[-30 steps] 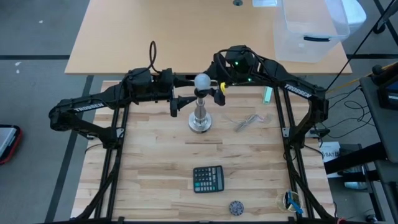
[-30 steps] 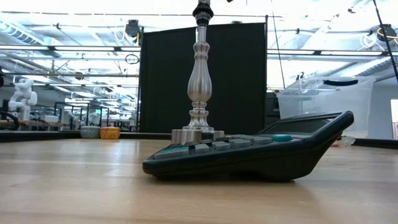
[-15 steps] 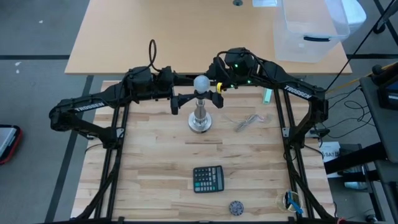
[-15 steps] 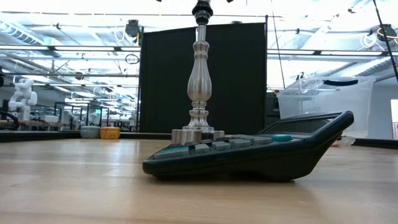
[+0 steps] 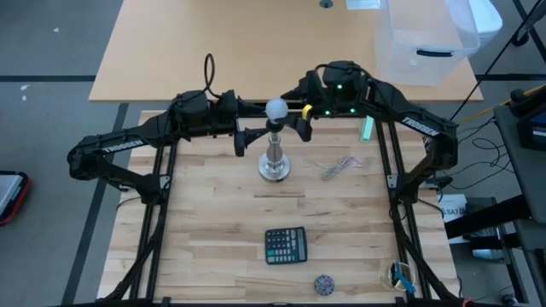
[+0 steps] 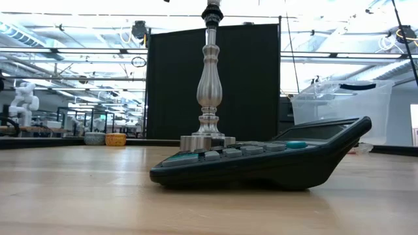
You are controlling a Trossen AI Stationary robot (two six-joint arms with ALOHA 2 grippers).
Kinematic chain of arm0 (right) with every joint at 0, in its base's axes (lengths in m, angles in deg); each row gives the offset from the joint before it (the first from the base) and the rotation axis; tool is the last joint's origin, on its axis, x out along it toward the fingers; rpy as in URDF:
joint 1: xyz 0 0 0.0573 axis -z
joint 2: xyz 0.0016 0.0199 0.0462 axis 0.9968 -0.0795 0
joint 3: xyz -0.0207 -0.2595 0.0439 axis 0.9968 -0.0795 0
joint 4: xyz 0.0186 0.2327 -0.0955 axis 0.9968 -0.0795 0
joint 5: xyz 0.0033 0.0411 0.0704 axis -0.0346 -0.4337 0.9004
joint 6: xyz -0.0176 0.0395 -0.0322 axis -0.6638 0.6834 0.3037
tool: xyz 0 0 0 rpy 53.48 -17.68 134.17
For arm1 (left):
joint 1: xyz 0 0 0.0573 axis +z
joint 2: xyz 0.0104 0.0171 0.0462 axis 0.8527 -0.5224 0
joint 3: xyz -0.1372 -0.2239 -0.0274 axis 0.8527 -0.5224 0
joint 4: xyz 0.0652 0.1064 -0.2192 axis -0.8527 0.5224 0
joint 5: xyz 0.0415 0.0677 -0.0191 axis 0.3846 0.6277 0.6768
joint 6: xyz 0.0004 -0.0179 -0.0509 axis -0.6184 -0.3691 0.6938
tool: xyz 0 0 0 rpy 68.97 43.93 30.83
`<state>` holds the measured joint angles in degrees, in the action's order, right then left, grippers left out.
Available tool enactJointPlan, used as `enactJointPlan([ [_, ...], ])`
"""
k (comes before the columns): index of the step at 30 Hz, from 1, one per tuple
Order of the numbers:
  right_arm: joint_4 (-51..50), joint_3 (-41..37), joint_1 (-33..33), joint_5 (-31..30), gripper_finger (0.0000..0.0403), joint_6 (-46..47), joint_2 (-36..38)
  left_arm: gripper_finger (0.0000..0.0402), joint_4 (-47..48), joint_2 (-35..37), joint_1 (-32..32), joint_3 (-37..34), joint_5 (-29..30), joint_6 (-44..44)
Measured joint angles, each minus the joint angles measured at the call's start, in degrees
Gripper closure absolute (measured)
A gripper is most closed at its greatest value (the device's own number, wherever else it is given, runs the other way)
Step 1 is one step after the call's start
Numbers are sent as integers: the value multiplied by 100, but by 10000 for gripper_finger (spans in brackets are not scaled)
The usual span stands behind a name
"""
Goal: Screw lightbulb
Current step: Remove the light bulb from the lamp
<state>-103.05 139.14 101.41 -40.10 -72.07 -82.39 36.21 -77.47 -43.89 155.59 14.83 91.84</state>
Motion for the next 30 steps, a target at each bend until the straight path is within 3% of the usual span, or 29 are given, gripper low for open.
enactJointPlan([
  [9, -653, 4, -8, -280, 46, 78, 157, 69, -16, 1, 59, 0, -1, -61],
  [15, -714, 4, -83, -730, 46, 187, 109, 69, -17, 2, 103, 0, 254, -46],
  [21, -644, 4, -81, -767, 50, 294, 22, 69, -26, 2, 140, 0, 244, -44],
  [30, -682, 2, -107, -745, 122, 182, -60, 69, -176, 9, 140, 0, 68, 11],
])
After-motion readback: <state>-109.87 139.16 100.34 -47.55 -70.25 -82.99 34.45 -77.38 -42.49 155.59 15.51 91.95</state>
